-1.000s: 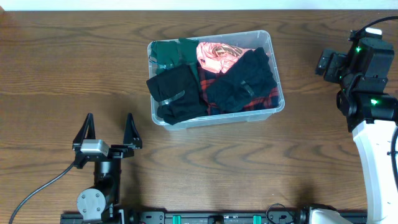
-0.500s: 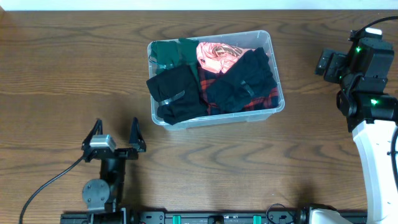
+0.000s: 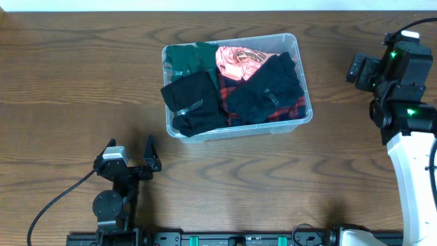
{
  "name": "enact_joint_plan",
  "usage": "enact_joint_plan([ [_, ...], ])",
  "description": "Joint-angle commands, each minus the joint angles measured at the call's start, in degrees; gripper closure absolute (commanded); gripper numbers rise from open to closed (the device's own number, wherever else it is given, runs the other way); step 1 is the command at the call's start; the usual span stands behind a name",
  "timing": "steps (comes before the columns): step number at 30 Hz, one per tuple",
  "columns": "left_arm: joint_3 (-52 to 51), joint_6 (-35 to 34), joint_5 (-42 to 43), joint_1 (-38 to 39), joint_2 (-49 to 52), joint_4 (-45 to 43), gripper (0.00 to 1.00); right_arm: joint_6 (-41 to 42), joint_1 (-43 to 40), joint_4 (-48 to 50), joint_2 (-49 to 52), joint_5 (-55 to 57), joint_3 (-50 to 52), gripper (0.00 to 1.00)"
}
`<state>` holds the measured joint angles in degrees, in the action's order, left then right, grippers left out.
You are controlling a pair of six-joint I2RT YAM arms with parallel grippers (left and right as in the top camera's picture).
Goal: Pack container
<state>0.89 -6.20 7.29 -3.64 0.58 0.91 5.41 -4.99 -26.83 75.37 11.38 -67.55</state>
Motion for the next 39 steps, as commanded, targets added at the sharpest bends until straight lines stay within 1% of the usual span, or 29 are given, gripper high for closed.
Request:
enact_joint_plan([
  [1,-0.7,-0.1,0.7,0.2,-0.4,2.5,0.02,0.3,-0.2,0.0,0.3,0.2,-0.2,0.01],
  [34,-0.7,-0.1,0.7,0.2,-0.3,2.5,0.02,0.3,-0.2,0.0,0.3,0.2,-0.2,0.01],
  [39,-0.7,-0.1,0.7,0.2,-0.3,2.5,0.02,0.3,0.6,-2.3,-3.3,0.2,-0.2,0.01],
])
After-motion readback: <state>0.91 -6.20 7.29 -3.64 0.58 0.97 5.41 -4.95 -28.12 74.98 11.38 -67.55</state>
